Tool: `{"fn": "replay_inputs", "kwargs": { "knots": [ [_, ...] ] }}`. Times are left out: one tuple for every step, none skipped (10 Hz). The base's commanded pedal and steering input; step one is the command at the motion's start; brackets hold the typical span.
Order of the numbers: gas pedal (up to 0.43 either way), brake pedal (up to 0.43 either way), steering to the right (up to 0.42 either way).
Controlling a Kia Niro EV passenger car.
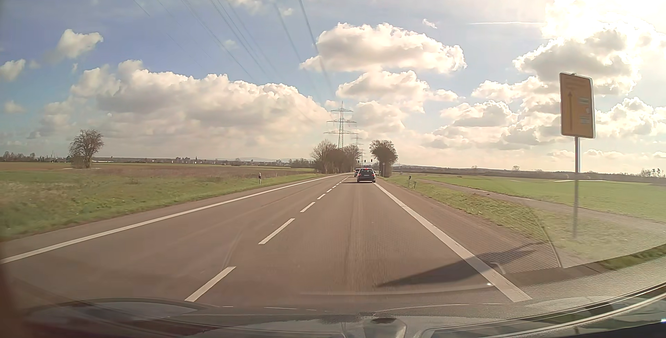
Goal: Follow the waypoints while adhering to traffic rules and regulations
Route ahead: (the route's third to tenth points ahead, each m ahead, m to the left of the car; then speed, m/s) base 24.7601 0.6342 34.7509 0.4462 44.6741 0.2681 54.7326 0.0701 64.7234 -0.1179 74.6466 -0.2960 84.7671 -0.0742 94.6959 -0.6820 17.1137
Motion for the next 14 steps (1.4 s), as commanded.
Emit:
{"fn": "replay_inputs", "kwargs": {
  "knots": [
    [0.157,0.000,0.005],
    [0.157,0.000,0.004],
    [0.157,0.000,0.004],
    [0.157,0.000,0.003],
    [0.157,0.000,0.002],
    [0.157,0.000,0.002],
    [0.138,0.000,0.002],
    [0.138,0.000,0.002],
    [0.138,0.000,0.001],
    [0.138,0.000,0.001],
    [0.138,0.000,0.001],
    [0.138,0.000,0.001],
    [0.138,0.000,0.001],
    [0.130,0.000,0.001]
  ]
}}
